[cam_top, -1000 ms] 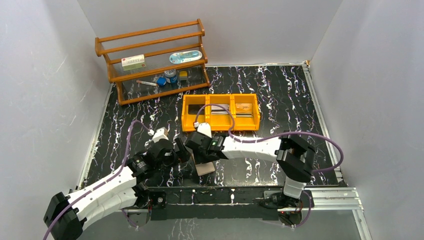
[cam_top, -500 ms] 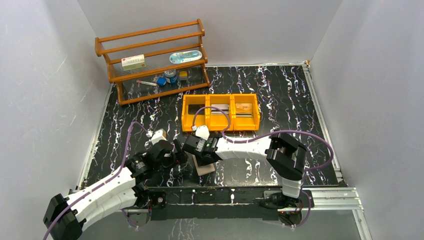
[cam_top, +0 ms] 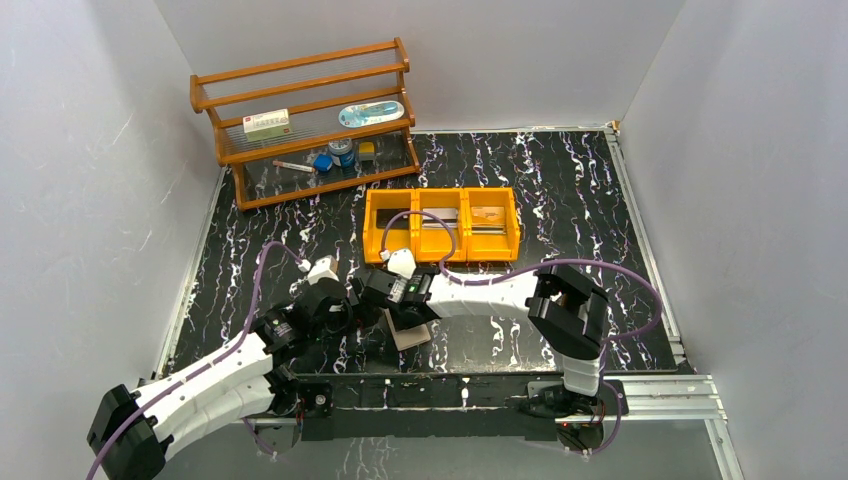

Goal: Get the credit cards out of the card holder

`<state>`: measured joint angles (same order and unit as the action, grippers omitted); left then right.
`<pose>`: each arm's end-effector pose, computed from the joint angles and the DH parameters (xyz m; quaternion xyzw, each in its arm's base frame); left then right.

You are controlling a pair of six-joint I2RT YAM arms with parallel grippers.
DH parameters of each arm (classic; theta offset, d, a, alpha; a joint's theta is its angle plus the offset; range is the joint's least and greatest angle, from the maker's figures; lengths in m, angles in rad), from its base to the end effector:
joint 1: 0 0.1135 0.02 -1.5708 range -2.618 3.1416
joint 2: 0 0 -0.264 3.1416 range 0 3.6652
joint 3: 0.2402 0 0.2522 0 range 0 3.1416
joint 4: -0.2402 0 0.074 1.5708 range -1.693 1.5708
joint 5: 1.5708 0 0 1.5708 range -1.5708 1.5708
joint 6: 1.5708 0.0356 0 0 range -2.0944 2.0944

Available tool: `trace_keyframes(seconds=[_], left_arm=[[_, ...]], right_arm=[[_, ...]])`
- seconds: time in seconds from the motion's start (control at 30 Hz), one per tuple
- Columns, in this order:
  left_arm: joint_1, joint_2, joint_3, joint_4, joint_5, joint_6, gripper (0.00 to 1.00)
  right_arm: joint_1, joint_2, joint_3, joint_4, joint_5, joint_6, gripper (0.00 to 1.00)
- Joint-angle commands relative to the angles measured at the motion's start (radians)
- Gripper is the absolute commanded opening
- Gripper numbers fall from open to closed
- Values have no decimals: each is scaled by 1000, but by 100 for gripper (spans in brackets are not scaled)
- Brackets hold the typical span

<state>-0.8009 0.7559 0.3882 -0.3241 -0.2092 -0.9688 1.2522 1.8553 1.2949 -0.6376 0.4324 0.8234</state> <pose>0.1180 -0.1111 0.1931 -0.1197 0.8931 -0.2676 0.3411 0.1308 0.3488 0.1885 -0.1654 0.9463 0.0488 0.2735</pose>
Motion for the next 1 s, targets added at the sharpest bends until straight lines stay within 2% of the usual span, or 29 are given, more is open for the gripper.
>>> trace_keyframes(seconds=[0.0,0.13,0.2,0.23,0.37,0.53,0.63,0.77,0.97], left_arm=[[-1,-3,-7,7,0,2,83],[-1,-1,-11,19,14,6,80],[-2,1,-9,25,19,10,79],[-1,3,-8,28,24,13,79],[-2,20,-12,42,43,15,79],[-1,56,-4,69,74,33,79],[-2,88,8,89,99,47,79],[-2,131,30,83,105,63,80],[-1,160,40,93,104,65,81]], right_arm=[[-2,38,28,-9,39,-11,47],[-4,57,19,-8,40,-2,38],[-6,49,6,10,26,1,20],[-10,41,-7,24,14,2,15],[-40,2,-61,84,-58,12,10],[-77,-81,-132,209,-185,-6,12],[-92,-149,-159,272,-236,-12,21],[-119,-207,-180,258,-182,9,32],[-128,-167,-125,103,-49,7,36]])
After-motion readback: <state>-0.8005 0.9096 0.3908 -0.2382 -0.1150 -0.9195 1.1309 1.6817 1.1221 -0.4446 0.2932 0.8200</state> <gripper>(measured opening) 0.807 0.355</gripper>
